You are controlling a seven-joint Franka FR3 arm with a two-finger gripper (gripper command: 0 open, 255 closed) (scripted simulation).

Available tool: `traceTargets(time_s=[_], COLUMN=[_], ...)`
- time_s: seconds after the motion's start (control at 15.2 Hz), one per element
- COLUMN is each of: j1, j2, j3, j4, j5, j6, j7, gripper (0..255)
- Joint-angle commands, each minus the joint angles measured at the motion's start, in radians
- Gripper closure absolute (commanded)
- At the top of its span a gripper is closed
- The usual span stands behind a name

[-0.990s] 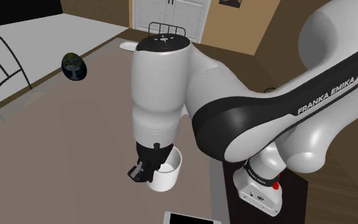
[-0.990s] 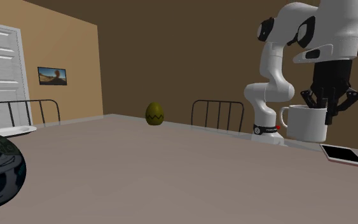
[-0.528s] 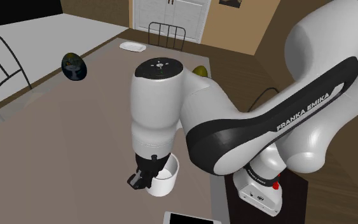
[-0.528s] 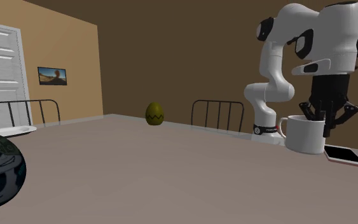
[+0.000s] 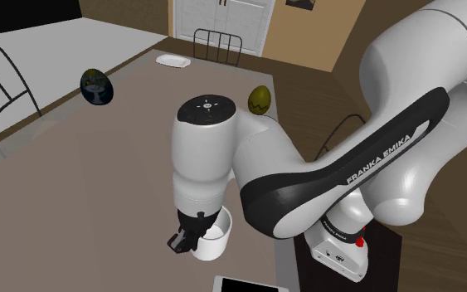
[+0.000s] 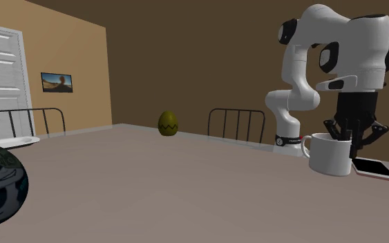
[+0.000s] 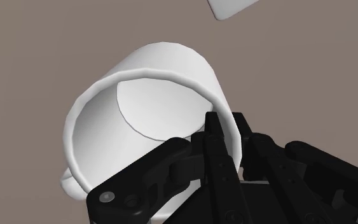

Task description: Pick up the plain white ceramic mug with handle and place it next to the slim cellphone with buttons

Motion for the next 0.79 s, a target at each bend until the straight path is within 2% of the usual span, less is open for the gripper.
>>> traceTargets(time_s=[0.0,0.13,0.2,0.53,0.73], j1=[0.0,0.0,0.0,0.0,0.002], j2=[0.0,0.0,0.0,0.0,-0.06], j3=[0.0,0.0,0.0,0.0,-0.012], j4=[0.0,0.0,0.0,0.0,0.053], j5=[0.0,0.0,0.0,0.0,0.025], j6=[0.001,0.001,0.001,0.001,-0.107], j7=[0.0,0.0,0.0,0.0,-0.021], gripper=[255,255,0,0,0])
